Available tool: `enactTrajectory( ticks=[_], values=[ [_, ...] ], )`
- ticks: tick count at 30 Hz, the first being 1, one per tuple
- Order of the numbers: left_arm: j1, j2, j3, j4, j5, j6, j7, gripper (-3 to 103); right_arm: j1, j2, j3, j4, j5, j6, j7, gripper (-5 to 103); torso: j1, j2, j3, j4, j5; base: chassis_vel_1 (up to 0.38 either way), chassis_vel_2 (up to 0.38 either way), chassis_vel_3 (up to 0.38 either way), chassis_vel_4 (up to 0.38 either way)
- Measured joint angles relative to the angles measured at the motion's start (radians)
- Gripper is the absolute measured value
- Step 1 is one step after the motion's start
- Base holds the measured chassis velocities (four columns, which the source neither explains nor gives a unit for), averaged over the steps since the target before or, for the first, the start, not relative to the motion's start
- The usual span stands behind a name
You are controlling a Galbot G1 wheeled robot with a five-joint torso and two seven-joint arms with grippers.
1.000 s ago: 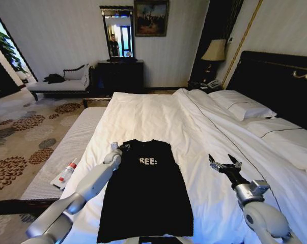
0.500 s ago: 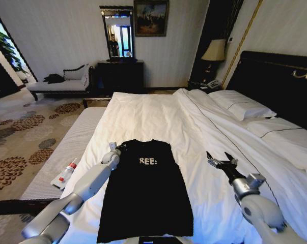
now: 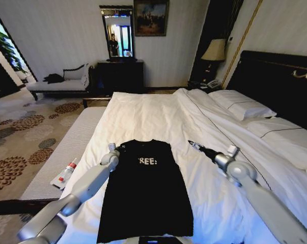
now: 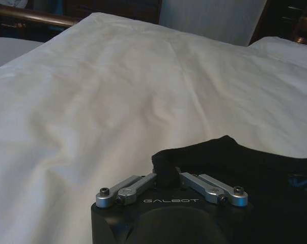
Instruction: Fold the clothes on the bed.
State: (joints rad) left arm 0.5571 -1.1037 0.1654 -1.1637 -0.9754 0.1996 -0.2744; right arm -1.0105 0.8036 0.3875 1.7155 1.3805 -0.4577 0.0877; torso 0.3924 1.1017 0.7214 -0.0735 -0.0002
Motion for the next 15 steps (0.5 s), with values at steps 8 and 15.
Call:
enactTrajectory(
  ticks=[8, 15],
  values=[
    [-0.024, -0.002, 0.043, 0.013, -0.005, -0.003, -0.021, 0, 0.304, 0.095, -0.282, -0.322, -0.071, 0.011, -0.072, 100, 0.0, 0.0, 0.0, 0.0005, 0.0002, 0.0, 0.0, 0.0, 0.0],
    [-0.035, 0.0, 0.054, 0.004, -0.02, -0.004, -0.033, 0, 0.438, 0.159, -0.386, -0.538, -0.125, 0.014, -0.158, 100, 0.0, 0.0, 0.0, 0.0, 0.0, 0.0, 0.0, 0.0, 0.0]
  ],
)
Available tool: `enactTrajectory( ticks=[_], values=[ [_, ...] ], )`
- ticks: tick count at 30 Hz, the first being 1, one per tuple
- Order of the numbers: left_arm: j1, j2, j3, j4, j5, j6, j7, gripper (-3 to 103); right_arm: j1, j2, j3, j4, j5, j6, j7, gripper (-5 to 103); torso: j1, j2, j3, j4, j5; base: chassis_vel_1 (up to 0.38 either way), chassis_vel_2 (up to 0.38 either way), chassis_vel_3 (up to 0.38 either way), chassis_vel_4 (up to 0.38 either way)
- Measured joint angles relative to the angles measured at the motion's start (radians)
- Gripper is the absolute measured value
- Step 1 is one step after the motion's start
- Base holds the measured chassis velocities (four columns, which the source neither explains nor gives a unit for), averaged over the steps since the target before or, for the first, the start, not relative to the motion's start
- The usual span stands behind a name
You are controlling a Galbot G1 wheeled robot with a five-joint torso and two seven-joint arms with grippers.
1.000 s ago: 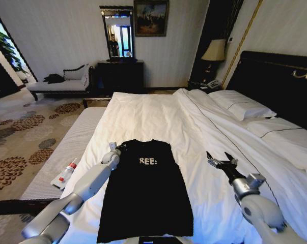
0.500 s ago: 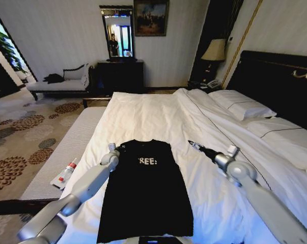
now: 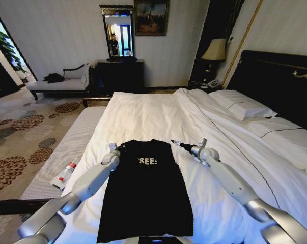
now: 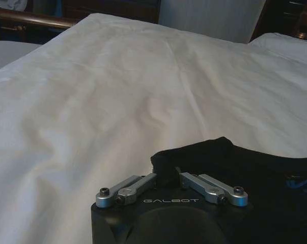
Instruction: Fold the clothes on the bed.
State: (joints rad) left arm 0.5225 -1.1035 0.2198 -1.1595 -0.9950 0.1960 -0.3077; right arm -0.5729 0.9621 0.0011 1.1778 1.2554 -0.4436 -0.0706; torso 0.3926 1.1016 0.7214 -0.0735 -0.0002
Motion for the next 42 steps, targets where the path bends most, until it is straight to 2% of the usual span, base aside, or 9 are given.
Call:
enactTrajectory(
  ticks=[15, 23, 27, 31, 34, 38, 40, 42],
  values=[
    [-0.006, 0.008, 0.027, -0.02, -0.029, 0.001, -0.002, 0, 0.048, 0.121, -0.018, -0.184, -0.123, 0.059, -0.095, 100, 0.0, 0.0, 0.0, 0.0002, 0.0001, 0.0, 0.0, 0.0, 0.0],
    [-0.031, -0.002, 0.057, -0.007, -0.042, 0.002, 0.003, 0, 0.068, 0.157, -0.023, -0.235, -0.147, 0.066, -0.106, 100, 0.0, 0.0, 0.0, -0.0005, 0.0, 0.0, 0.0, 0.0, 0.0],
    [-0.037, -0.004, 0.059, -0.001, -0.044, 0.003, 0.005, 0, 0.076, 0.179, -0.028, -0.245, -0.148, 0.065, -0.106, 102, 0.0, 0.0, 0.0, 0.0004, 0.0002, 0.0, 0.0, 0.0, 0.0],
    [-0.043, -0.006, 0.062, 0.003, -0.045, 0.003, 0.007, 0, 0.083, 0.187, -0.033, -0.253, -0.148, 0.065, -0.103, 89, 0.0, 0.0, 0.0, 0.0002, 0.0001, 0.0, 0.0, 0.0, 0.0],
    [-0.045, -0.009, 0.063, 0.008, -0.045, 0.003, 0.008, 0, 0.085, 0.187, -0.038, -0.254, -0.148, 0.064, -0.102, 84, 0.0, 0.0, 0.0, 0.0, 0.0002, 0.0, 0.0, 0.0, 0.0],
    [-0.049, -0.017, 0.065, 0.016, -0.045, 0.003, 0.01, 0, 0.086, 0.188, -0.041, -0.259, -0.15, 0.063, -0.101, 61, 0.0, 0.0, 0.0, 0.0001, 0.0001, 0.0, 0.0, 0.0, 0.0],
    [-0.05, -0.017, 0.067, 0.016, -0.045, 0.003, 0.01, 0, 0.086, 0.188, -0.041, -0.261, -0.151, 0.063, -0.101, 61, 0.0, 0.0, 0.0, 0.0, 0.0001, 0.0, 0.0, 0.0, 0.0],
    [-0.052, -0.019, 0.068, 0.018, -0.045, 0.003, 0.01, 0, 0.086, 0.188, -0.041, -0.263, -0.153, 0.063, -0.101, 51, 0.0, 0.0, 0.0, 0.0, 0.0002, 0.0, 0.0, 0.0, 0.0]
  ],
)
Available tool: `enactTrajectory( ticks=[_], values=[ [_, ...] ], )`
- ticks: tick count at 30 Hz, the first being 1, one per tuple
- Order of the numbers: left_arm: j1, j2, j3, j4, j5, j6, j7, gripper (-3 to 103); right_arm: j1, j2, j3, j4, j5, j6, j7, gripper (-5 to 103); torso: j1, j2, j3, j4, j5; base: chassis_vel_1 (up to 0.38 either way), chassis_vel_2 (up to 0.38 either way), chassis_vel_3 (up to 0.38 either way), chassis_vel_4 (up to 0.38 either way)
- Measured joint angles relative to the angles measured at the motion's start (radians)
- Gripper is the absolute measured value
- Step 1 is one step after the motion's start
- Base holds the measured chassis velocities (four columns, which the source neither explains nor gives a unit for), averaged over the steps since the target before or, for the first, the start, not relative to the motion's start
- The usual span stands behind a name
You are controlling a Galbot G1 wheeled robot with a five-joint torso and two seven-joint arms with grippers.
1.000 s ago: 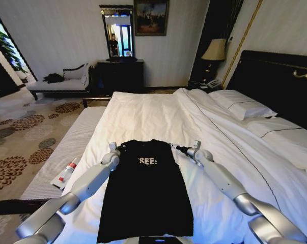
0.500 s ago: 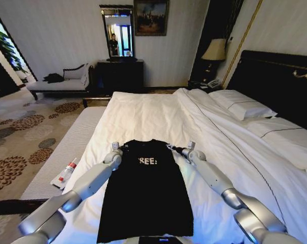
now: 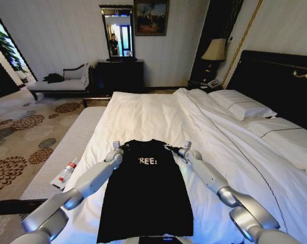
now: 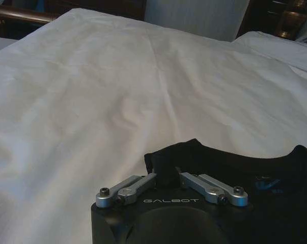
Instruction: Fold the clothes on the bed.
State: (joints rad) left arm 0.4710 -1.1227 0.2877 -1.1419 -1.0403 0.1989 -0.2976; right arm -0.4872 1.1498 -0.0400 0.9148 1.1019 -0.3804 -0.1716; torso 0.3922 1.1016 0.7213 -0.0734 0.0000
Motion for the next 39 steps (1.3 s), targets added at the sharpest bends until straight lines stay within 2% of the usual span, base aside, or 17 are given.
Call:
enactTrajectory(
  ticks=[1, 2, 5, 7, 10, 11, 13, 17, 23, 28, 31, 39],
  values=[
    [-0.001, -0.001, 0.0, 0.002, 0.0, 0.0, 0.0, 0, -0.001, -0.001, 0.0, 0.0, 0.0, 0.0, 0.0, 46, 0.0, 0.0, 0.0, 0.0, 0.0, 0.0, 0.0, 0.0, 0.0],
    [-0.001, -0.001, 0.0, 0.002, 0.0, 0.0, 0.0, 0, -0.001, -0.001, 0.0, 0.0, 0.0, 0.0, 0.0, 46, 0.0, 0.0, 0.0, 0.0, 0.0, 0.0, 0.0, 0.0, 0.0],
    [-0.005, -0.004, 0.001, 0.008, 0.002, 0.0, 0.0, 0, -0.002, -0.001, 0.0, 0.0, -0.003, 0.0, 0.001, 29, 0.0, 0.0, 0.0, 0.0, -0.0001, 0.0, 0.0, 0.0, 0.0],
    [-0.006, -0.005, 0.001, 0.01, 0.003, 0.0, 0.0, 0, -0.002, 0.0, -0.002, 0.0, -0.006, 0.004, 0.002, 29, 0.0, 0.0, 0.0, 0.0, 0.0, 0.0, 0.0, 0.0, 0.0],
    [-0.007, -0.006, 0.002, 0.011, 0.003, 0.001, 0.0, 0, -0.006, 0.0, -0.008, 0.009, -0.01, 0.016, 0.005, 13, 0.0, 0.0, 0.0, 0.0001, 0.0, 0.0, 0.0, 0.0, 0.0],
    [-0.007, -0.006, 0.002, 0.011, 0.003, 0.001, 0.0, 0, -0.006, 0.0, -0.008, 0.009, -0.01, 0.016, 0.005, 13, 0.0, 0.0, 0.0, 0.0001, 0.0, 0.0, 0.0, 0.0, 0.0],
    [-0.007, -0.005, 0.002, 0.011, 0.004, 0.001, 0.0, 0, -0.009, -0.008, -0.013, 0.018, -0.011, 0.022, 0.005, 3, 0.0, 0.0, 0.0, 0.0001, 0.0, 0.0, 0.0, 0.0, 0.0],
    [-0.004, -0.003, -0.001, 0.011, 0.005, 0.001, 0.0, 0, -0.01, -0.019, -0.02, 0.023, -0.013, 0.051, 0.005, 1, 0.0, 0.0, 0.0, 0.0001, 0.0, 0.0, 0.0, 0.0, 0.0],
    [-0.001, 0.002, -0.008, 0.002, 0.005, 0.001, -0.001, 0, -0.018, -0.032, -0.02, 0.05, -0.012, 0.055, 0.013, 1, 0.0, 0.0, 0.0, 0.0002, 0.0, 0.0, 0.0, 0.0, 0.0],
    [-0.005, 0.016, -0.027, -0.034, -0.011, 0.0, -0.017, 0, -0.028, -0.06, -0.019, 0.142, 0.0, 0.055, 0.057, 1, 0.0, 0.0, 0.0, -0.0001, -0.0001, 0.0, 0.0, 0.0, 0.0],
    [-0.061, 0.029, -0.034, -0.054, -0.05, 0.0, -0.02, 0, -0.005, -0.087, -0.032, 0.242, 0.048, 0.046, 0.118, 1, 0.0, 0.0, 0.0, 0.0001, 0.0, 0.0, 0.0, 0.0, 0.0],
    [-0.159, 0.054, -0.052, -0.085, -0.133, 0.016, -0.011, 0, 0.116, -0.117, -0.062, 0.277, 0.115, 0.043, 0.184, 1, 0.0, 0.0, 0.0, 0.0002, 0.0001, 0.0, 0.0, 0.0, 0.0]
  ],
)
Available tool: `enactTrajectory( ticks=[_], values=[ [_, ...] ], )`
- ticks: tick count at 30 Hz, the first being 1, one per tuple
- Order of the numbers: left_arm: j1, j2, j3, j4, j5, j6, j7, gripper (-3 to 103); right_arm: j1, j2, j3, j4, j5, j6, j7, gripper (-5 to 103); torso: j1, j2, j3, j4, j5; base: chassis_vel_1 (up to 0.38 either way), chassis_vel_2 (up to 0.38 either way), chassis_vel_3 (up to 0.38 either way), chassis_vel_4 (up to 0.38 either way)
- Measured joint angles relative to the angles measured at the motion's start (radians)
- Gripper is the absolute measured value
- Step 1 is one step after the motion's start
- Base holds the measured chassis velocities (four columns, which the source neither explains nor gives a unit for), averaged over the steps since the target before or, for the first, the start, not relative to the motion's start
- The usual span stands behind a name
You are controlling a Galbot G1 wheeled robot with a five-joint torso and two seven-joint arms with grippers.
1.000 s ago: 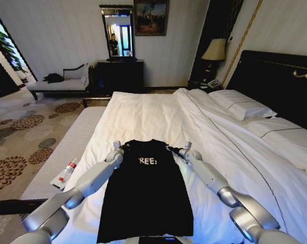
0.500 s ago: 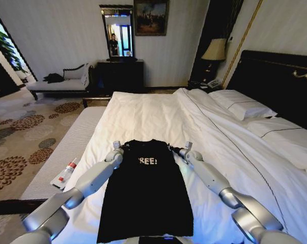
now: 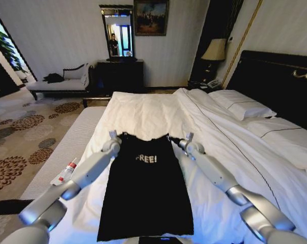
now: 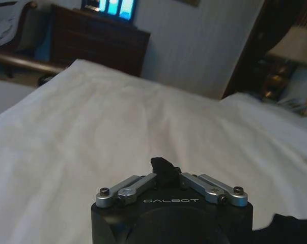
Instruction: Fold the clothes on the bed.
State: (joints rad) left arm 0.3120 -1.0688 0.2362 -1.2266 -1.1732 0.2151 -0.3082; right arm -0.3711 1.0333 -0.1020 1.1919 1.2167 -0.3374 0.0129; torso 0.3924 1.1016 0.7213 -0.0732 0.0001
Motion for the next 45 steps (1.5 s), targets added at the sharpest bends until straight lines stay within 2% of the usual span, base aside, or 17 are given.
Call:
enactTrajectory(
  ticks=[3, 8, 13, 17, 22, 25, 30, 35, 40, 45],
  values=[
    [-0.028, 0.002, 0.001, 0.004, -0.014, 0.0, 0.008, 0, 0.043, -0.005, -0.015, -0.019, 0.012, 0.002, 0.01, 1, 0.0, 0.0, 0.0, 0.0, -0.0004, 0.0, 0.0, 0.0, 0.0],
    [-0.105, -0.018, 0.011, 0.087, -0.028, 0.0, 0.029, 0, 0.121, 0.009, -0.051, -0.085, 0.016, 0.015, 0.023, 1, 0.0, 0.0, 0.0, -0.0001, 0.0, 0.0, 0.0, 0.0, 0.0],
    [-0.182, -0.048, 0.042, 0.166, -0.017, -0.006, 0.048, 0, 0.192, 0.07, -0.082, -0.195, 0.0, 0.033, 0.024, 1, 0.0, 0.0, 0.0, -0.0005, 0.0, 0.0, 0.0, 0.0, 0.0],
    [-0.244, -0.089, 0.063, 0.253, -0.006, -0.011, 0.078, 0, 0.27, 0.151, -0.104, -0.34, -0.025, 0.051, 0.007, 1, 0.0, 0.0, 0.0, 0.0003, -0.0002, 0.0, 0.0, 0.0, 0.0],
    [-0.282, -0.129, 0.069, 0.335, 0.039, -0.022, 0.086, 0, 0.318, 0.187, -0.116, -0.42, -0.032, 0.063, -0.004, 1, 0.0, 0.0, 0.0, -0.0004, -0.0002, 0.0, 0.0, 0.0, 0.0],
    [-0.286, -0.138, 0.07, 0.346, 0.046, -0.024, 0.086, 0, 0.32, 0.194, -0.113, -0.428, -0.029, 0.064, -0.001, 1, 0.0, 0.0, 0.0, -0.0003, 0.0, 0.0, 0.0, 0.0, 0.0],
    [-0.254, -0.135, 0.071, 0.32, 0.052, -0.025, 0.089, 0, 0.28, 0.182, -0.105, -0.399, -0.057, 0.076, 0.0, 1, 0.0, 0.0, 0.0, -0.0002, 0.0001, 0.0, 0.0, 0.0, 0.0],
    [-0.175, -0.116, 0.049, 0.23, 0.067, -0.027, 0.078, 0, 0.224, 0.158, -0.084, -0.327, -0.065, 0.079, 0.008, 1, 0.0, 0.0, 0.0, -0.0003, -0.0001, 0.0, 0.0, 0.0, 0.0],
    [-0.094, -0.084, 0.011, 0.124, 0.076, -0.032, 0.05, 0, 0.152, 0.116, -0.05, -0.213, -0.067, 0.079, 0.027, 1, 0.0, 0.0, 0.0, -0.0001, -0.0002, 0.0, 0.0, 0.0, 0.0],
    [0.0, -0.05, -0.064, 0.003, 0.09, -0.049, 0.003, 0, 0.022, 0.05, -0.001, -0.016, -0.058, 0.069, 0.074, 1, 0.0, 0.0, 0.0, -0.0005, 0.0002, 0.0, 0.0, 0.0, 0.0]
  ],
)
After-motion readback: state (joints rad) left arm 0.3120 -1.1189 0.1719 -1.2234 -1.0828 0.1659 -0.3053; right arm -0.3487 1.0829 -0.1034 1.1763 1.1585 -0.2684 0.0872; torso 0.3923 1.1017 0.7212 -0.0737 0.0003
